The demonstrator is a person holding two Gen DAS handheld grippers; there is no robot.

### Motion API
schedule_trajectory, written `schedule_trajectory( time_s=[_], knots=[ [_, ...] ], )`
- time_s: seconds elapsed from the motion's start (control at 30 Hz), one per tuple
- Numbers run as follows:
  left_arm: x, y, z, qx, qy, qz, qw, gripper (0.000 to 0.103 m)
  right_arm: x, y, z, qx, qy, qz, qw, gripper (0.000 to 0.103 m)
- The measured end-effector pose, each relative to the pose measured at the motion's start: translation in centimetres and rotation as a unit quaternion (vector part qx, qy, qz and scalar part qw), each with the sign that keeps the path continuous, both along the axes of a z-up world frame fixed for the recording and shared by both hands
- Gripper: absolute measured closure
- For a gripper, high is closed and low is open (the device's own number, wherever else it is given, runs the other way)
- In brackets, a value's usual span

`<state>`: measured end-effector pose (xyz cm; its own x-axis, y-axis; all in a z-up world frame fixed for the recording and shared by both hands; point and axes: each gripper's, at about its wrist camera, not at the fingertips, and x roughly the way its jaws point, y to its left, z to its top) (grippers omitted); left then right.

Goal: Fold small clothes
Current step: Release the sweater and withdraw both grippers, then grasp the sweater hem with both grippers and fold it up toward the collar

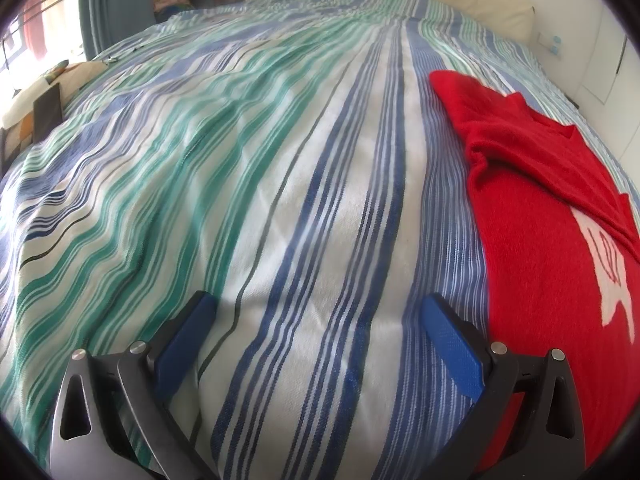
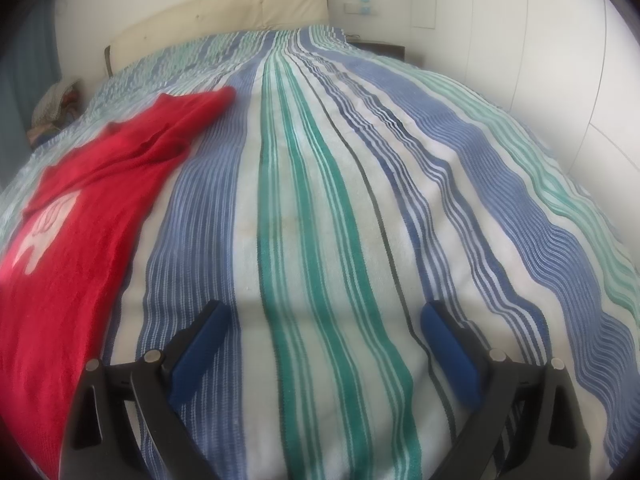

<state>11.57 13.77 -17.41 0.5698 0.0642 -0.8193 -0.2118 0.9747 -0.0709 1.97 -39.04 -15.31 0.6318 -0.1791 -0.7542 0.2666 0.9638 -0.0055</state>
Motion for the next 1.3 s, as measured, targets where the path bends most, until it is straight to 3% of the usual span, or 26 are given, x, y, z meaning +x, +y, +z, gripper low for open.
schedule_trajectory(
  time_s=[0.9,1.03,1.13,1.2,1.3],
  knots=[
    [0.0,0.1,0.1,-0.003,-0.001,-0.002,1.0000,0.000,0.1,0.3,0.0,-0.005,0.001,-0.002,1.000,0.005],
    [0.2,1.2,1.0,-0.045,0.023,-0.007,0.9987,0.001,0.1,0.2,0.0,-0.005,0.003,-0.002,1.000,0.005],
    [-0.7,2.4,3.0,-0.128,0.035,-0.007,0.9912,0.001,0.0,0.0,0.6,-0.001,0.016,0.004,1.000,0.005],
    [-1.8,2.1,4.5,-0.169,0.051,-0.035,0.9837,0.002,-0.3,-0.2,1.9,0.012,0.025,0.006,1.000,0.005],
    [-4.7,-0.4,6.0,-0.175,0.084,-0.104,0.9755,0.002,-1.8,0.0,5.0,0.077,0.003,0.037,0.996,0.005]
  ],
)
